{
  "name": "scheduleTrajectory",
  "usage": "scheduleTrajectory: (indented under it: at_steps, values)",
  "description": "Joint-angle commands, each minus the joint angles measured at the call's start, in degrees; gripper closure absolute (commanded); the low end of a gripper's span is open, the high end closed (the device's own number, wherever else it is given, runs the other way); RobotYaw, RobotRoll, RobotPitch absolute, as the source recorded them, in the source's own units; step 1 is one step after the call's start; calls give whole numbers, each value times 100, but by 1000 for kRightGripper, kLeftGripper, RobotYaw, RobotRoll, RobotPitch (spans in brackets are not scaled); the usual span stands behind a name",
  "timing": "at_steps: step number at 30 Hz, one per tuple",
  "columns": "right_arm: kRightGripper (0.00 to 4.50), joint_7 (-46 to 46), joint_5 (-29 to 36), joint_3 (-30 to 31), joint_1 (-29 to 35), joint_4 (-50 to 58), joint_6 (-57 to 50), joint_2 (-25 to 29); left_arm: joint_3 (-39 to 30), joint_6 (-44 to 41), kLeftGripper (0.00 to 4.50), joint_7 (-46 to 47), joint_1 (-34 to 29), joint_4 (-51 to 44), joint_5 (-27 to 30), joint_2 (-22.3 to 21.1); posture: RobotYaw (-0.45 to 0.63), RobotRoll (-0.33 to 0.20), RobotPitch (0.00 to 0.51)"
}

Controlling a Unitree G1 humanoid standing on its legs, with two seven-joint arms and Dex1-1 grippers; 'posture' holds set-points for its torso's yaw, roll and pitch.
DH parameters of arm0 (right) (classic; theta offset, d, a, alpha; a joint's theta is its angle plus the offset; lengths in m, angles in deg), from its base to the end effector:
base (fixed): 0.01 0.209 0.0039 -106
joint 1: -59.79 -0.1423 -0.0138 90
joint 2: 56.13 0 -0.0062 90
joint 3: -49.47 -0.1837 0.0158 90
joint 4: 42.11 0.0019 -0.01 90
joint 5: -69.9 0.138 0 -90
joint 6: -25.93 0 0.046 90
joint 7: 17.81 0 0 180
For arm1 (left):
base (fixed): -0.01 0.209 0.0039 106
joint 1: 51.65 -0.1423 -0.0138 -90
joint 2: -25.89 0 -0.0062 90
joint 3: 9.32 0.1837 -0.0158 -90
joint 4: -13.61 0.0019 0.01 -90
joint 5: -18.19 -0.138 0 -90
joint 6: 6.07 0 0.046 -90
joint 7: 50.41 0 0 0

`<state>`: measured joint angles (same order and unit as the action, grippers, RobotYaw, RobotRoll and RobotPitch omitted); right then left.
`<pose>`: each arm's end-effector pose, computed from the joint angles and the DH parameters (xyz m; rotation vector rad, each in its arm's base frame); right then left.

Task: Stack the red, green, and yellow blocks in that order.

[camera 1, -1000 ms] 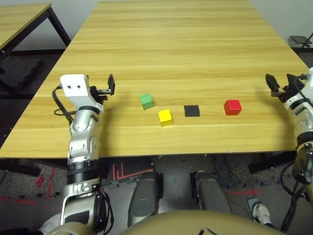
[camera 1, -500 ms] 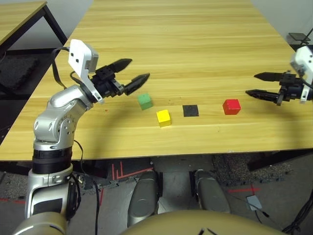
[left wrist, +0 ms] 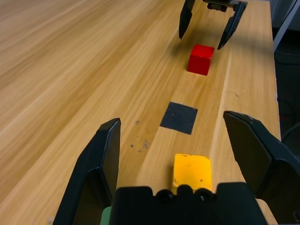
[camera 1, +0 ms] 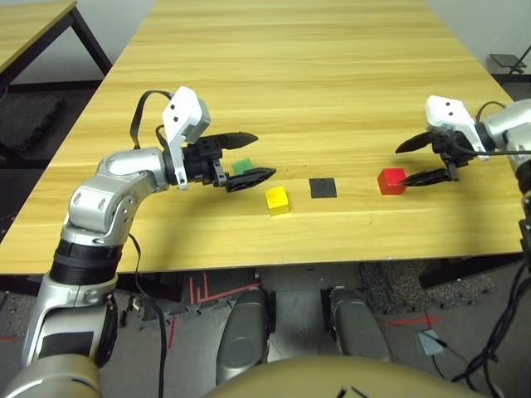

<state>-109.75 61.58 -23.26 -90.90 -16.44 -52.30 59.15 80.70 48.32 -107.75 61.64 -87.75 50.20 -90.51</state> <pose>0.3433 -0.2854 0.2004 -0.7432 0.6497 1.3118 0.2530 0.2330 0.1848 0.1931 0.1775 -1.1211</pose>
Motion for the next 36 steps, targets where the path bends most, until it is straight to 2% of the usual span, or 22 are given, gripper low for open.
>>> scheduleTrajectory:
  at_steps: [1,10,13,17,19,23,27,36]
  values:
    - [0,64,-237,85,-77,-247,221,-87,113,-164,22,-117,-173,-209,-13,-152,283,-143,91]
    - [0,369,-521,84,-27,-503,413,-393,142,-178,22,-167,-296,-316,-83,-275,317,-136,86]
    - [597,614,-607,87,-42,-568,447,-491,105,-232,0,-118,-341,-389,-56,-272,335,-138,96]
    - [2026,611,-647,82,-152,-518,381,-580,57,-292,0,-33,-460,-520,-37,-280,348,-146,106]
    - [2450,422,-578,37,-270,-362,342,-674,23,-352,0,24,-490,-600,0,-276,350,-151,109]
    - [2447,113,-546,113,-430,255,-78,-970,37,-435,0,143,-492,-734,32,-226,360,-171,109]
    - [2447,43,-553,229,-323,1146,-697,-1337,91,-531,0,240,-437,-794,47,-188,368,-186,106]
    - [2447,535,-733,594,-66,2253,-1857,-1831,92,-640,0,505,-400,-892,2,-78,411,-212,106]
